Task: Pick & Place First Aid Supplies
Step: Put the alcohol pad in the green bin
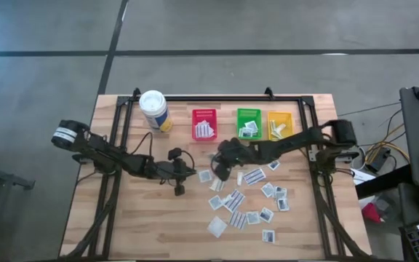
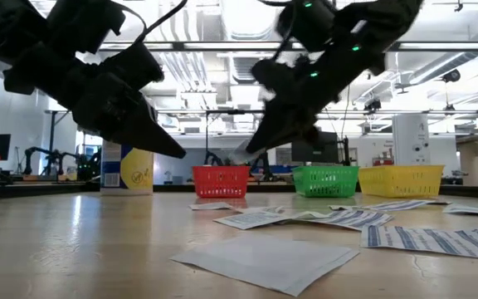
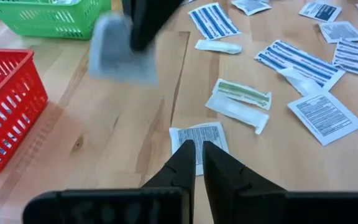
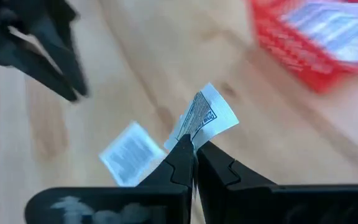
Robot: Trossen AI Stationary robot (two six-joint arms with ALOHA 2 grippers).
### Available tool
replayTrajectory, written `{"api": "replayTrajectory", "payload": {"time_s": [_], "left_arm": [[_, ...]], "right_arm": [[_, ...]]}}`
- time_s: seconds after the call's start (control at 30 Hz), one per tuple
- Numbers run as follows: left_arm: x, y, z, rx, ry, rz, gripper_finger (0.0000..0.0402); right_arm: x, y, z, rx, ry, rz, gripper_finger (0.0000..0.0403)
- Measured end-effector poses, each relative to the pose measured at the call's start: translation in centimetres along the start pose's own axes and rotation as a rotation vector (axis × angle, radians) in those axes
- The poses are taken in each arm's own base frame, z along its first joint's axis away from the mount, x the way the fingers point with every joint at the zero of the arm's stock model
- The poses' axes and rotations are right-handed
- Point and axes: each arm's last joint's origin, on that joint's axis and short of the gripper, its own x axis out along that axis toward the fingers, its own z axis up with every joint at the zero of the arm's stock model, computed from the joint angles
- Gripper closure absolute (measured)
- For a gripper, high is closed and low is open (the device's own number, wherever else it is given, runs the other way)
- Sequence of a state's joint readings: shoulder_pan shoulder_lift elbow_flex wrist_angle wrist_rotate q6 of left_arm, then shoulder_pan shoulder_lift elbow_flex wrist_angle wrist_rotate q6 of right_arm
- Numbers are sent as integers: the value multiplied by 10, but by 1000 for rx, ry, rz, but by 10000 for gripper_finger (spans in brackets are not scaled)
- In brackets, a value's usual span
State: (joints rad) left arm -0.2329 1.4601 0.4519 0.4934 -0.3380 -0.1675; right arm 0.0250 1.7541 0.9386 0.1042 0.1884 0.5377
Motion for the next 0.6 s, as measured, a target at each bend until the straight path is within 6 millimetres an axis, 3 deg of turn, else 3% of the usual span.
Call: {"api": "replayTrajectory", "payload": {"time_s": [0.2, 0.6], "left_arm": [[1, -1, 1, -10, -2, -6, 372], [1, 0, 1, -12, -7, -5, 372]], "right_arm": [[-34, -15, -2, -1, -86, -77, 394], [-80, -76, -5, 106, -212, -234, 394]]}}
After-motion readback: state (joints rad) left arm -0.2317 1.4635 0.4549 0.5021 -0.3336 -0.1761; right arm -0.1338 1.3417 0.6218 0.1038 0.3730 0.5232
